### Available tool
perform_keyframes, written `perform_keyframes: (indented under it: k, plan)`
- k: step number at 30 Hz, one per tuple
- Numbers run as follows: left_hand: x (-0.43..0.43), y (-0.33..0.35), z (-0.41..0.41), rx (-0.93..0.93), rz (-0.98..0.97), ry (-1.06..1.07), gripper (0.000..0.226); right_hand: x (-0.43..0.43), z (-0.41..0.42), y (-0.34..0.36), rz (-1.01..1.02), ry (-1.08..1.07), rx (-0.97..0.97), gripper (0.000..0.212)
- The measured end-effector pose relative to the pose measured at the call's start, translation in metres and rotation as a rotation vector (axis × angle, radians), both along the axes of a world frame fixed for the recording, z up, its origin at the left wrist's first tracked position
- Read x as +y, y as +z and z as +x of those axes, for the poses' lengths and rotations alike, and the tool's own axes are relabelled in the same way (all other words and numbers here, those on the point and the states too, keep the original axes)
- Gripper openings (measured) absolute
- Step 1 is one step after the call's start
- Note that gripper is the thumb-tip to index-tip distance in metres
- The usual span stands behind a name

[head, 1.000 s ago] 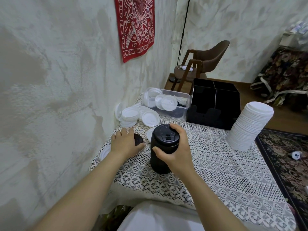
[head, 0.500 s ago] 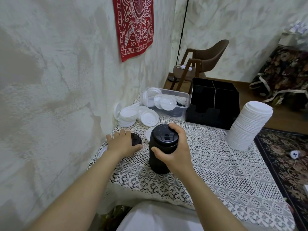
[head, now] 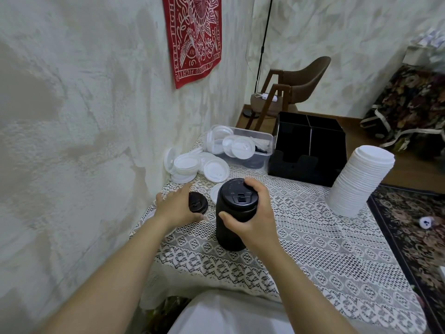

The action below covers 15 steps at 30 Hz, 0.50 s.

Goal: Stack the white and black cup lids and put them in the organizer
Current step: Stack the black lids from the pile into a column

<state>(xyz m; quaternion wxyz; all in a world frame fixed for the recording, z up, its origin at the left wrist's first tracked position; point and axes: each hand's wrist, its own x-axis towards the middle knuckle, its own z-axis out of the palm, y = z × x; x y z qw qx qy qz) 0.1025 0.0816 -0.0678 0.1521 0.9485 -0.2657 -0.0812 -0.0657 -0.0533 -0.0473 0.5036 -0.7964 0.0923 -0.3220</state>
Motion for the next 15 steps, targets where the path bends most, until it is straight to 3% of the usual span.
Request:
perform_keyframes:
  k: [7,15]
  plan:
    - [0.005,0.034,-0.004,-0.098,-0.224,-0.046,0.086,0.001,0.000,0.001,0.000,-0.003,0.008,0.076]
    - [0.000,0.094,-0.041,0.032,-0.692,-0.272,0.068,0.002,-0.001,0.001,0.034,0.008,0.019,0.078]
